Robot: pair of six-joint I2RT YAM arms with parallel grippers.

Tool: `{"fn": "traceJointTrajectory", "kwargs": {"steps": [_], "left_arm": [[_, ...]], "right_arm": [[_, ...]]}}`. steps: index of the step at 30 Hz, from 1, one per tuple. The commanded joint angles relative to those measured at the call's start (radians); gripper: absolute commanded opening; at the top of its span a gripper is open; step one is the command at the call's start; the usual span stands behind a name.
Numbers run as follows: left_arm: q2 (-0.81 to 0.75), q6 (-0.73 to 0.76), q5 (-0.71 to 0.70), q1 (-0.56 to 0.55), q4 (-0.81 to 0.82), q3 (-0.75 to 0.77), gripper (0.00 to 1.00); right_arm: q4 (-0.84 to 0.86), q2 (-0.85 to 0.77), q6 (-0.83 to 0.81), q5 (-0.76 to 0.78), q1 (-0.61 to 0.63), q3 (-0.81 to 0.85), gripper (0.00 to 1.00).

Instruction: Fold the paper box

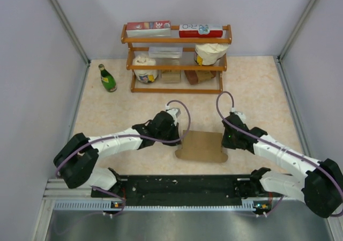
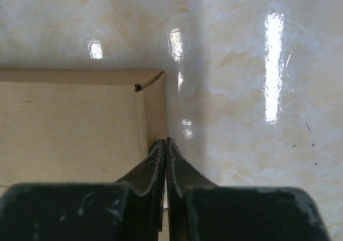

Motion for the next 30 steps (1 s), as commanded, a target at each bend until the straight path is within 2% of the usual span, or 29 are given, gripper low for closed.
{"fn": "traceJointTrajectory", "kwargs": {"steps": [1,11,24,30], "left_arm": [[-0.015,0.011,0.022,0.002,0.068,-0.024,0.00],[-0.023,0.034,-0.065,0.036,0.023,-0.043,0.00],[0.028,0.137,-0.093,0.151,-0.059,0.075,0.00],[-0.027,0.126,-0.163,0.169,-0.110,0.037,0.00]], "right_arm": [[0.105,0.014,-0.031,-0.058,-0.007,-0.005,0.00],[0.174,0.107,-0.041,-0.097,-0.007,0.028,0.00],[0.209,0.255,-0.087,-0.104,-0.012,0.180,0.00],[0.134,0.195,-0.087,-0.012,-0.026,0.154,0.00]]}}
